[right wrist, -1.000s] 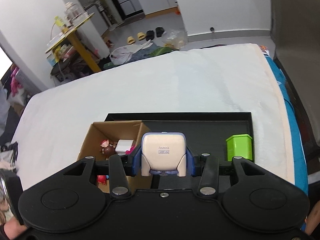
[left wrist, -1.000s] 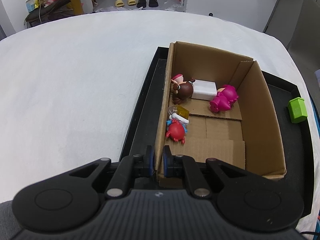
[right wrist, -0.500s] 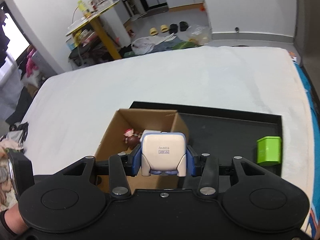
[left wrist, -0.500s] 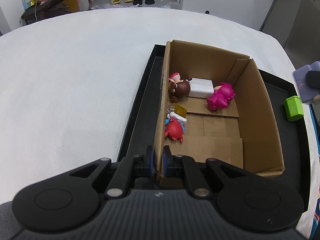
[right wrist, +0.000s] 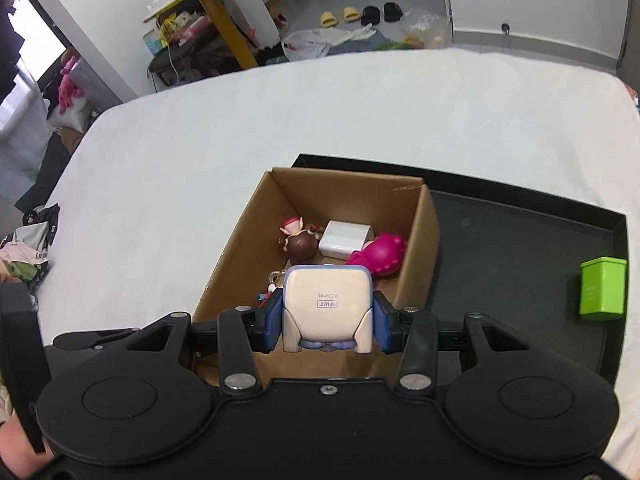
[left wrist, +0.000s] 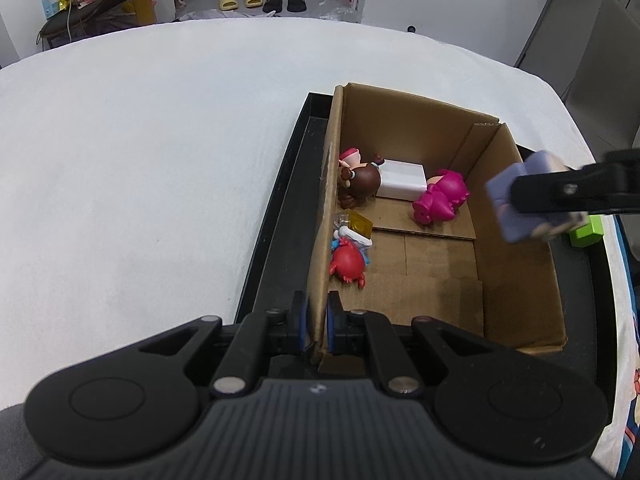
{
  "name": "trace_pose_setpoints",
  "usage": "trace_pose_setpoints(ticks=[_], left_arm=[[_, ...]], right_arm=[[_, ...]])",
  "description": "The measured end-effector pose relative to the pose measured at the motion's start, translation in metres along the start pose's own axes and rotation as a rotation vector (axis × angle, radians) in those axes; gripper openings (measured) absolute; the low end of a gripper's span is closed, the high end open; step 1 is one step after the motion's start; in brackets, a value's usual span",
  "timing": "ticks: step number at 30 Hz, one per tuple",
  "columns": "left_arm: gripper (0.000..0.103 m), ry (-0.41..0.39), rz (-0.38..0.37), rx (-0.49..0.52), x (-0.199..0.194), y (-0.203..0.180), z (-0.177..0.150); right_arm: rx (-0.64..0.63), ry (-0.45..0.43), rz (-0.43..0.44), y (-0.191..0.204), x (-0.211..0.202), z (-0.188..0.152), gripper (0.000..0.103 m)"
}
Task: Organize rigid objects
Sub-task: 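Carry the white-blue cube toy with the right tool over the box, then open the right tool to release the cube toy into the box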
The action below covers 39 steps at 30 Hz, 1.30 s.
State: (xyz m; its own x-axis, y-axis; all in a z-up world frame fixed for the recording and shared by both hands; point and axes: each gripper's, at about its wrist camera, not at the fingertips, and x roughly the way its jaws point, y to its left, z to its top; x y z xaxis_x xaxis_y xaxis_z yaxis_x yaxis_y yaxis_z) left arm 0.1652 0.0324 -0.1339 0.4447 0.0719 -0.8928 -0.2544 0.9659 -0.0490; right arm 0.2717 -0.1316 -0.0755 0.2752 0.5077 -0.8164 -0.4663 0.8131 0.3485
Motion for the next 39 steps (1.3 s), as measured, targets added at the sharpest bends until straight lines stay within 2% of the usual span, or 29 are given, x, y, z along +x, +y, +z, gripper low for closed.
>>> trace_pose_setpoints(ticks=[14,19,26,35,39], left_arm=[[0.010,0.005,-0.055,-0.042,0.001,0.011,0.002],[0.011,0.003,-0.093,-0.053,0.001,0.015,0.002],[0.011,0.005,-0.094,-0.041,0.002,0.014,0.005],[0.011,0.013,-0.116,-0.069,0.001,0.021,0.004],[0.011,0.014,-0.121,-0.069,0.001,0.020,0.005]], right_arm=[[0.035,0.095,-0.042,0.020,0.047,0.006,0.044],[0.060,0.125,-0.114,0.019,0.065,0.004,0.044],[0.042,0.135,-0.192,0.029,0.070,0.002,0.044],[0.026,0.151,-0.214,0.041,0.068,0.009,0.044],[0.038,0.183,-0.219,0.040,0.080,0.010,0.044]])
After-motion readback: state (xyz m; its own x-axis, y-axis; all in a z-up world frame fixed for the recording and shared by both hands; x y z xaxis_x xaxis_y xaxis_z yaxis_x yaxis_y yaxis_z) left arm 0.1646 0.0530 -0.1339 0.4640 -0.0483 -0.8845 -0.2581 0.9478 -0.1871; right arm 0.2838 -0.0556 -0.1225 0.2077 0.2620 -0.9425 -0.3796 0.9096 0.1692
